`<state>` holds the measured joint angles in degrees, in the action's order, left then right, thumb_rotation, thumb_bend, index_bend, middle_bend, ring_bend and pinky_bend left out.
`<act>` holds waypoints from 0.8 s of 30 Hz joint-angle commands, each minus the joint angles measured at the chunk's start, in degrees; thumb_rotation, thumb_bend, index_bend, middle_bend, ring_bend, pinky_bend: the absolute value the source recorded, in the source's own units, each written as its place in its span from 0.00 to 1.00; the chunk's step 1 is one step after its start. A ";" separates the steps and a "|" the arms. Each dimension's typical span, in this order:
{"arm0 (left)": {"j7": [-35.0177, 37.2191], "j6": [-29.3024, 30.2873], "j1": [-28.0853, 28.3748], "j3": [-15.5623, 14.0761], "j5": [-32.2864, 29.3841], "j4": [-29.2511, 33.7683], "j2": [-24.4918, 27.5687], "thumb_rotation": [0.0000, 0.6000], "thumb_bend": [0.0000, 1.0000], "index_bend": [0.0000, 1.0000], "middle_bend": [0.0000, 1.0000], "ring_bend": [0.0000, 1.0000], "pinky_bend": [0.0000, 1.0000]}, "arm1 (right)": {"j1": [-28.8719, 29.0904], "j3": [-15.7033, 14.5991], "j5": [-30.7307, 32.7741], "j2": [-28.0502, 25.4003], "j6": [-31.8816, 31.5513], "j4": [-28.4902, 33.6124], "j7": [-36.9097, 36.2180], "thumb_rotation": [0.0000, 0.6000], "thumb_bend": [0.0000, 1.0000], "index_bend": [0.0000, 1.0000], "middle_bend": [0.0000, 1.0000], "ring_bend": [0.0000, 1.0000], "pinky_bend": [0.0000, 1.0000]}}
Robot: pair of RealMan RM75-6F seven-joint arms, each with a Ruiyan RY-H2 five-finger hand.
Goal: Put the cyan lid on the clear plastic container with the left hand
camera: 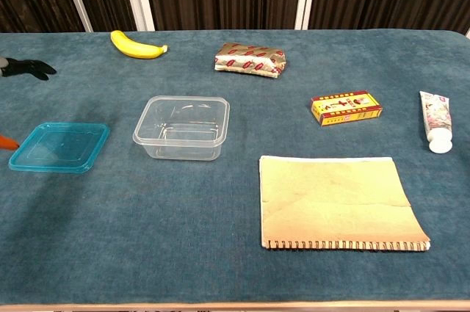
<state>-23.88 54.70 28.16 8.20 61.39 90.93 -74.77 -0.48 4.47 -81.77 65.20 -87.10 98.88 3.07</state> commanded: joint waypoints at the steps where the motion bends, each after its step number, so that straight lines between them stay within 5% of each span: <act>1: -2.35 -0.06 1.47 -0.55 -2.08 -2.37 -2.74 1.00 0.11 0.04 0.07 0.00 0.00 | 0.00 0.05 0.22 -0.05 0.09 0.08 -0.01 1.00 0.27 0.03 0.00 0.00 0.00; 24: 1.04 -4.19 4.83 -3.62 -0.24 -11.89 -8.21 1.00 0.11 0.04 0.07 0.00 0.00 | 0.01 0.08 0.44 0.51 -0.02 -0.02 0.94 1.00 0.27 0.03 0.00 0.00 0.00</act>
<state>-23.25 50.50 32.83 4.81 60.58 79.76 -82.49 -0.48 4.58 -81.29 65.68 -87.11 98.89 3.98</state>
